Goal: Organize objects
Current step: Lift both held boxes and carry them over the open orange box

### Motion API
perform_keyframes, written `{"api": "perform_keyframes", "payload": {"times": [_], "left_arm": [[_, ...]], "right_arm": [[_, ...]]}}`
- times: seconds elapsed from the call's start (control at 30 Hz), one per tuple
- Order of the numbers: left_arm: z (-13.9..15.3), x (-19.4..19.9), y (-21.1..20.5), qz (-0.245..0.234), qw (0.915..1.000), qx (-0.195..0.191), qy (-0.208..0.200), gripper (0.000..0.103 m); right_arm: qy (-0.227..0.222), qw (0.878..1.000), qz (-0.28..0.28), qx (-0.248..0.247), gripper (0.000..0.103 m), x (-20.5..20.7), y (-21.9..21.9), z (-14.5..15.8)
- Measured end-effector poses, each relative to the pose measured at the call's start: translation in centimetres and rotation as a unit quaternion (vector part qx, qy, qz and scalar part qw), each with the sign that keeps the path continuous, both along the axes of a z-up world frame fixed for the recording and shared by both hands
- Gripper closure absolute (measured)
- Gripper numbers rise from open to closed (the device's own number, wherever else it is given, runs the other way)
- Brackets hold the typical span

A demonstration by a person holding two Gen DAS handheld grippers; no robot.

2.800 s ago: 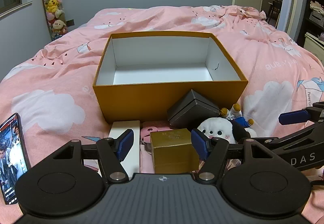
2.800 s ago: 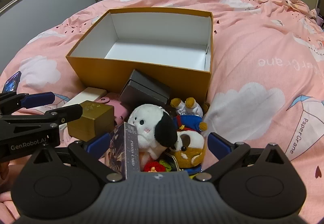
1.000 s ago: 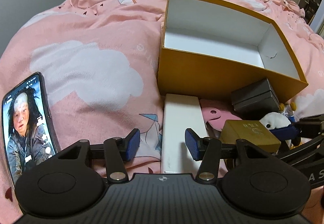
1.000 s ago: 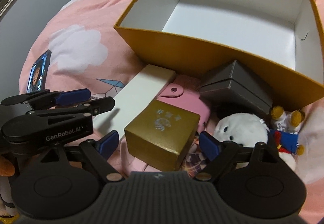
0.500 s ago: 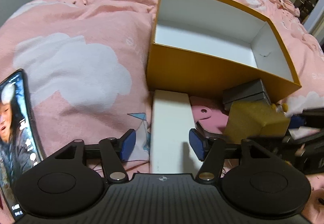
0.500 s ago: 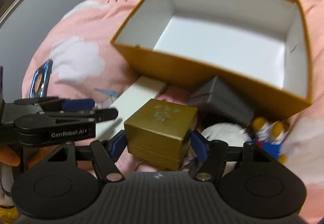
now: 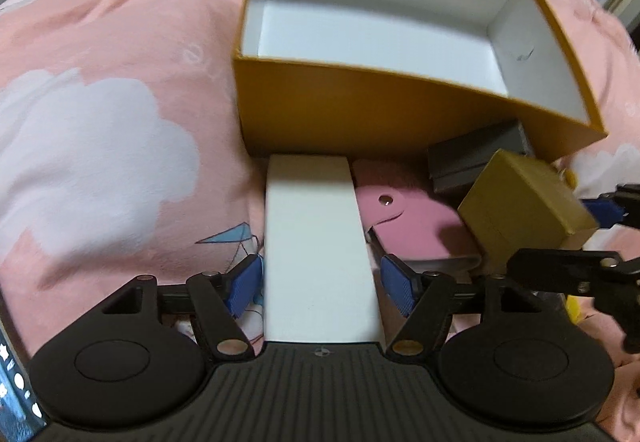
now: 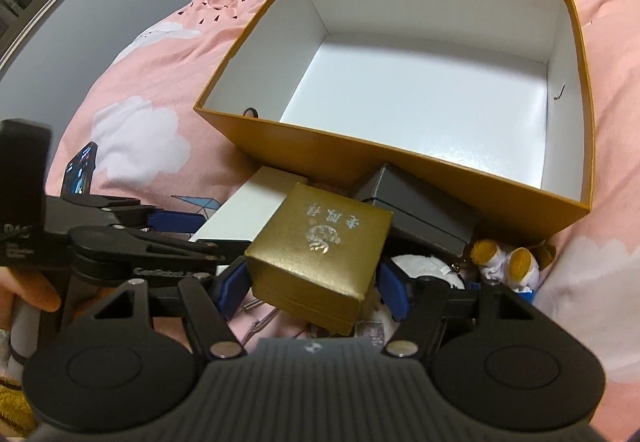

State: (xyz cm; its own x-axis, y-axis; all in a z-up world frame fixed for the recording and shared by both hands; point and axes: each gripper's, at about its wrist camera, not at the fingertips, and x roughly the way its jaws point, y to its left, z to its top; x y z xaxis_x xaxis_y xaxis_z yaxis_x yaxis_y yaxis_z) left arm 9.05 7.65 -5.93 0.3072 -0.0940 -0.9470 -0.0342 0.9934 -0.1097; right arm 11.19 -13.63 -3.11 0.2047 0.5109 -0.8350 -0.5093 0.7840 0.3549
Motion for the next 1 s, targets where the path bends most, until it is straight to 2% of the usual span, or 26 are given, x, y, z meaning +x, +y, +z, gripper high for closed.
{"api": "perform_keyframes", "payload": {"times": [0.43,0.73,1.0], "left_arm": [[-0.8,0.9,-0.9,-0.041,0.9980,0.042,0.025,0.024],[-1.9,2.8,0.4,-0.026,0.9983,0.022,0.047,0.030],[-1.1,1.1,0.4,-0.010,0.9996,0.019,0.018,0.031]], "right_arm": [[0.011,1.000,0.007,0.011,0.033,0.3,-0.3,-0.2],[0.020,1.000,0.001,0.020,0.033,0.6,-0.5,-0.5],[0.016,1.000,-0.005,0.018,0.033,0.4,-0.9,-0.3]]}}
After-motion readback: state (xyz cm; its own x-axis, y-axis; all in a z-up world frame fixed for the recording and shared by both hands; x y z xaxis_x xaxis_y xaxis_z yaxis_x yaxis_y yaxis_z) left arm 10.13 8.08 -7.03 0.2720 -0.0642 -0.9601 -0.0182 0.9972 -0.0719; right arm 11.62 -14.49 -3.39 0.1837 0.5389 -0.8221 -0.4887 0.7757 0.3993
